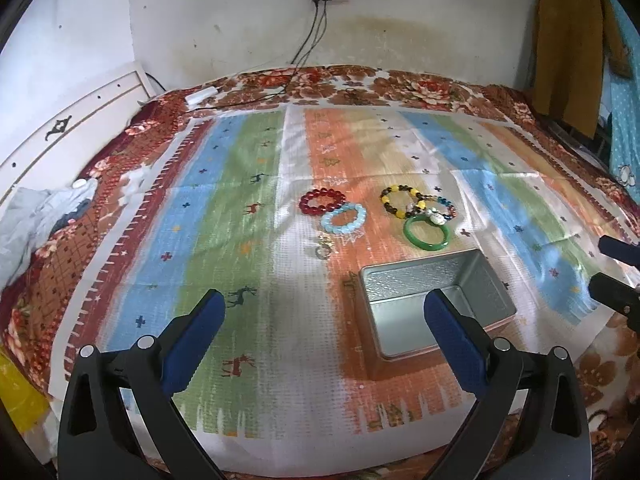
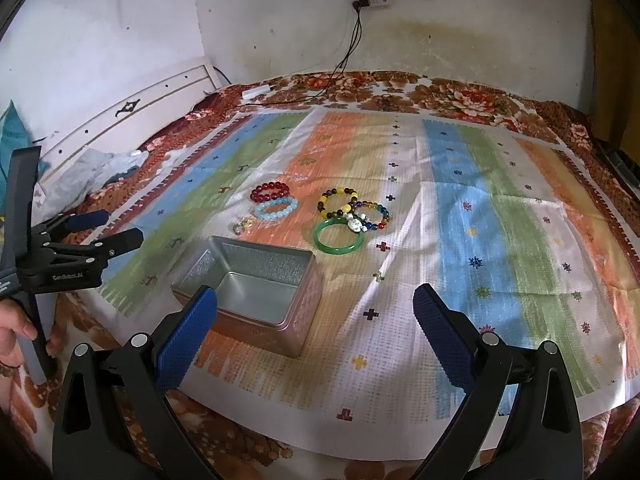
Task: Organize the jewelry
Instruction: 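Move both tools toward the jewelry and the silver tin box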
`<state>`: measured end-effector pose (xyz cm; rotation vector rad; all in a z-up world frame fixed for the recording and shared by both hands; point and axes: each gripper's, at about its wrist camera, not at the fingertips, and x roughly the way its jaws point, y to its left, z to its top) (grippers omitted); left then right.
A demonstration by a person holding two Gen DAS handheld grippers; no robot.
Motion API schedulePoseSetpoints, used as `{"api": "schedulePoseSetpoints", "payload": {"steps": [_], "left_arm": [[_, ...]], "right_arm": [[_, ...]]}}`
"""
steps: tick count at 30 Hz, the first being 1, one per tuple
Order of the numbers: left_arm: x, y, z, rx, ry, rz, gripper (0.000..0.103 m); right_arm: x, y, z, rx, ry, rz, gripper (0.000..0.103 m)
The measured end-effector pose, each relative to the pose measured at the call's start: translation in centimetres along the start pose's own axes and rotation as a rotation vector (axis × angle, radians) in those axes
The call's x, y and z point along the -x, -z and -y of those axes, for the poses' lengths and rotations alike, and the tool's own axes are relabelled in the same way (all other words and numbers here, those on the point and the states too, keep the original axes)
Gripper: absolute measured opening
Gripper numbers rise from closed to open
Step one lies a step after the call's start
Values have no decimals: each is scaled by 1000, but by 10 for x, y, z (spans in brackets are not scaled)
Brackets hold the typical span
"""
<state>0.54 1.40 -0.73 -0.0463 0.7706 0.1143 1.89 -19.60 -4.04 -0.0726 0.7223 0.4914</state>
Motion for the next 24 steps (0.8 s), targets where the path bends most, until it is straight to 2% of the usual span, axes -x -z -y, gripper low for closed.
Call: {"api": "schedulePoseSetpoints", "payload": {"steps": [3, 6, 15, 19, 24], "left_arm": [[0, 0, 0, -4, -8, 2, 97], [0, 0, 0, -3, 20, -3, 97], [-4, 0, 4, -22, -1, -13, 97], [-5, 0, 3, -15, 17, -20, 97], [-12, 0, 3, -13, 19, -48, 97]], "right_arm": [[-1, -2, 2, -9, -9, -12, 99], [-3, -5, 5, -24, -34, -17, 99], [-6, -9, 8, -28, -28, -21, 99], [-8, -10, 8, -25, -31, -24, 99], [1, -14, 7, -14, -10, 32, 99]]}}
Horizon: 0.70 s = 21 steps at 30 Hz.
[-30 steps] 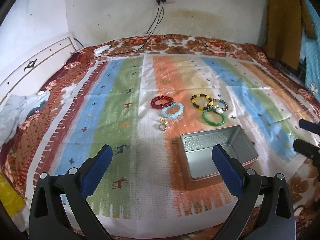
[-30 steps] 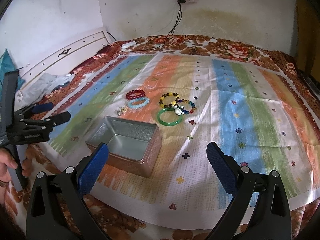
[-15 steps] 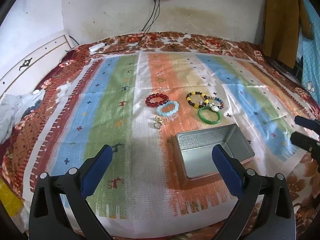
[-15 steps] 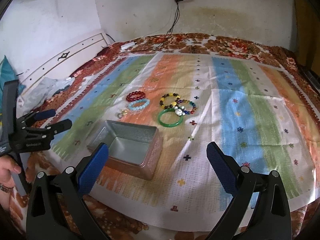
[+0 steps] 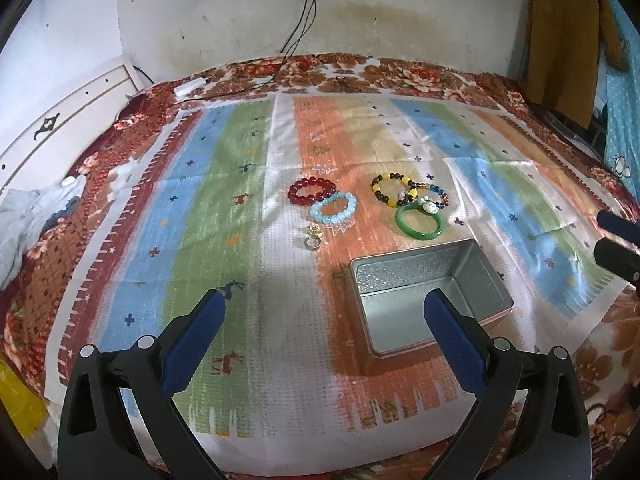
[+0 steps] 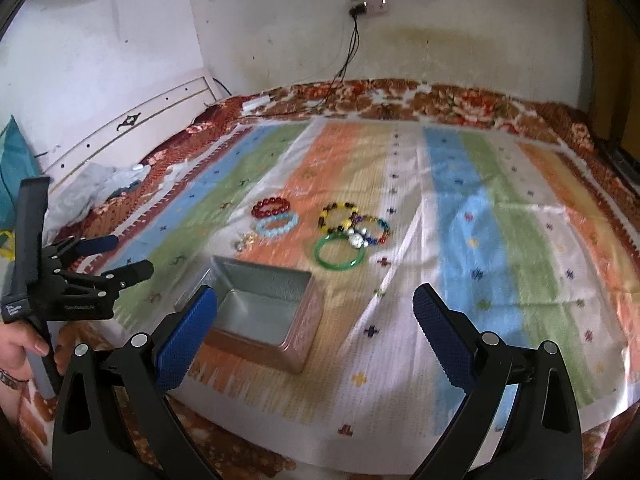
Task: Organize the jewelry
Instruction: 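Move both tools toward the jewelry and the silver tin box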
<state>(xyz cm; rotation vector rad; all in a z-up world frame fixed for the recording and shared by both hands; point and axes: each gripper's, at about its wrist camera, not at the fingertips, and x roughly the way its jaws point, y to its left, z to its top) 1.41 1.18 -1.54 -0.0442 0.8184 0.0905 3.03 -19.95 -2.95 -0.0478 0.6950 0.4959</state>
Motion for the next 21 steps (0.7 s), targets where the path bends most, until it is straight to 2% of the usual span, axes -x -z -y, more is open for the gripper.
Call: {"api": "schedulePoseSetpoints", "payload": {"steps": [4, 11, 15, 21], "left_arm": [[-6, -5, -5, 23, -6, -13, 97], [-14, -14, 4, -31, -29, -21, 97], [-12, -23, -1, -18, -26, 18, 97], [-18, -29, -5, -9, -41, 15, 97]], "right_arm": [[-12, -4, 5, -21, -19, -52, 99], [-16, -12, 11, -19, -10, -50, 99], [-21, -16, 13, -32, -38, -70, 99], [-30, -27, 7, 9, -26, -66, 99]]}}
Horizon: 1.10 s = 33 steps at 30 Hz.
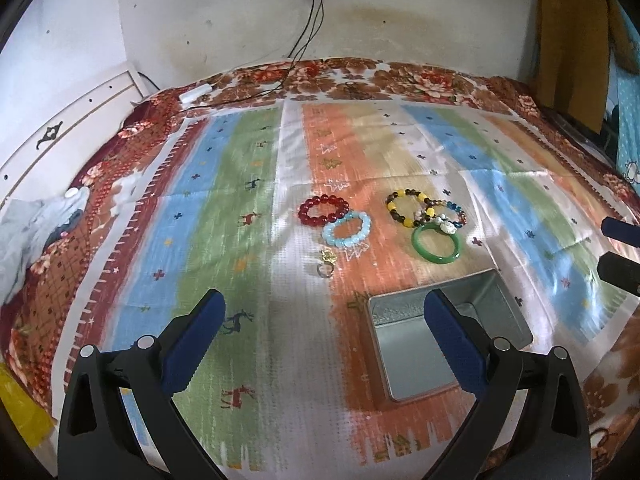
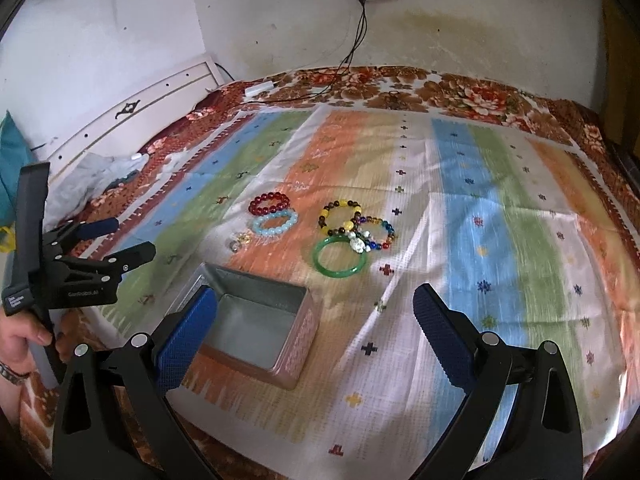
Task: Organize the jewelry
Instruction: 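Move both tools toward the jewelry and the silver tin box, then grasp the green jade bangle with the right gripper while the left gripper grasps the silver ring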
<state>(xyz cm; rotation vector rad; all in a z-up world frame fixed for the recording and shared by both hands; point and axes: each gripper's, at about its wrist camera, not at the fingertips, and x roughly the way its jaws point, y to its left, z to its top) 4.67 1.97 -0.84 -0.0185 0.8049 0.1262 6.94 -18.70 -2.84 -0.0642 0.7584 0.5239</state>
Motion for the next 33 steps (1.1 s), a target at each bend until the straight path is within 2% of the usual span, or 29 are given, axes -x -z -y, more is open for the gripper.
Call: {"api": "schedulePoseSetpoints", "payload": {"steps": [11, 19, 26, 33], "left_arm": [[-32, -22, -6, 26, -12, -66, 97], [-51, -31, -3, 22, 20, -111, 97], [-70, -36, -13, 108, 98, -176, 97], [-85, -39, -20, 150, 94, -212, 97]], "right_arm": [[-23, -14, 14, -70, -42, -46, 99], [-41, -27, 20, -82, -46, -75, 99], [-50, -31, 19, -88, -62, -98, 99], [-66, -34, 22, -115, -63, -138, 99]]}}
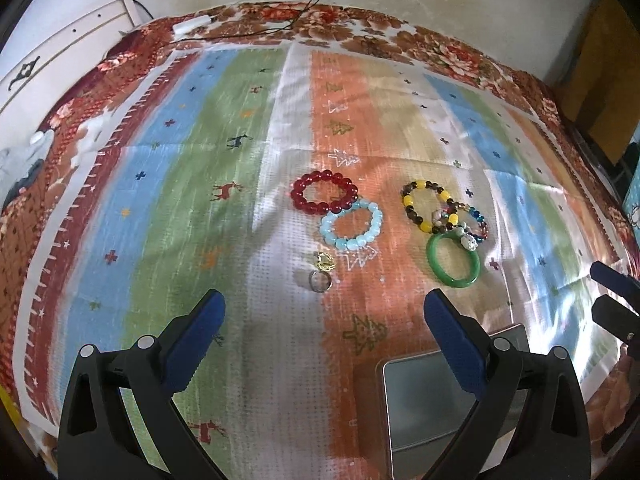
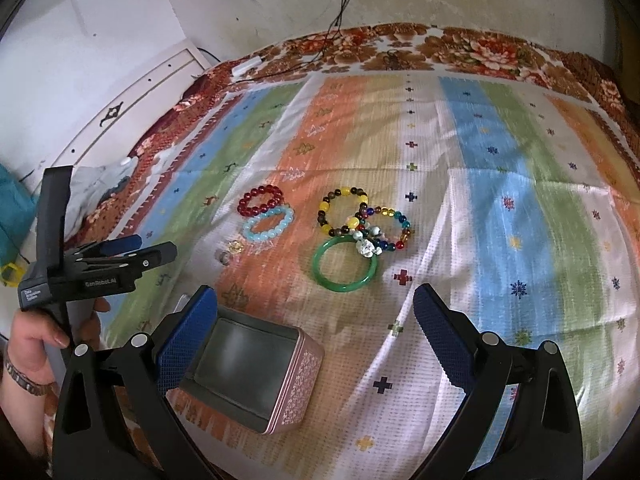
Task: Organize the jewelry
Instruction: 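Grasp the green jade bangle with the right gripper while the left gripper grasps the silver ring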
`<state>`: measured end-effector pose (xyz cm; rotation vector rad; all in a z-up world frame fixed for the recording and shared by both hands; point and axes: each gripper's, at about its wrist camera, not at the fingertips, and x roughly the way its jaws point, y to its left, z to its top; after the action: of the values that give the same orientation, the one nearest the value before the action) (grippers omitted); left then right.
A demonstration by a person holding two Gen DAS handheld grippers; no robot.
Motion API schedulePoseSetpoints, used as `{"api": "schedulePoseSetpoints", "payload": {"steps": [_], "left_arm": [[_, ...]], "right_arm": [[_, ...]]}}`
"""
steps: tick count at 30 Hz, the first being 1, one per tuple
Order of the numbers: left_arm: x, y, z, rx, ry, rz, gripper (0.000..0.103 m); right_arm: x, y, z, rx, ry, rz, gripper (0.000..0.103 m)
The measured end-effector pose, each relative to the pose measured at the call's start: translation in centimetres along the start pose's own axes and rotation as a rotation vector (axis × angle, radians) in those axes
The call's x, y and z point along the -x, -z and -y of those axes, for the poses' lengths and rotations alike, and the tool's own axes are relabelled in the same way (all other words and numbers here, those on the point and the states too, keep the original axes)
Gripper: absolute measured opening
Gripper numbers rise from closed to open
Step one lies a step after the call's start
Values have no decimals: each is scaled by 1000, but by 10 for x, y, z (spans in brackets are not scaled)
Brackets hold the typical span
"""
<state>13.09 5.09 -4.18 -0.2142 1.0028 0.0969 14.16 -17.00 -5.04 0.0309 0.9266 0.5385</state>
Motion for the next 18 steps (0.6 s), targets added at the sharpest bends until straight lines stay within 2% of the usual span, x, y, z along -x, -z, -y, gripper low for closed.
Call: {"api": "schedulePoseSetpoints", "payload": {"steps": [3, 8, 15, 18], "left_arm": [[-4, -1, 1, -11, -5, -13, 97], [-17, -5, 1, -9, -37, -43, 97], [-26, -10, -3, 10, -37, -58, 97], [-32, -14, -6, 38, -19, -76, 97]], "right_arm": [[-8, 0, 7, -65, -42, -32, 99], [-19, -3, 7, -75, -37, -57, 99], [-37, -8, 17, -138, -47, -99, 99], [-44, -11, 18, -134, -26, -109, 99]]}}
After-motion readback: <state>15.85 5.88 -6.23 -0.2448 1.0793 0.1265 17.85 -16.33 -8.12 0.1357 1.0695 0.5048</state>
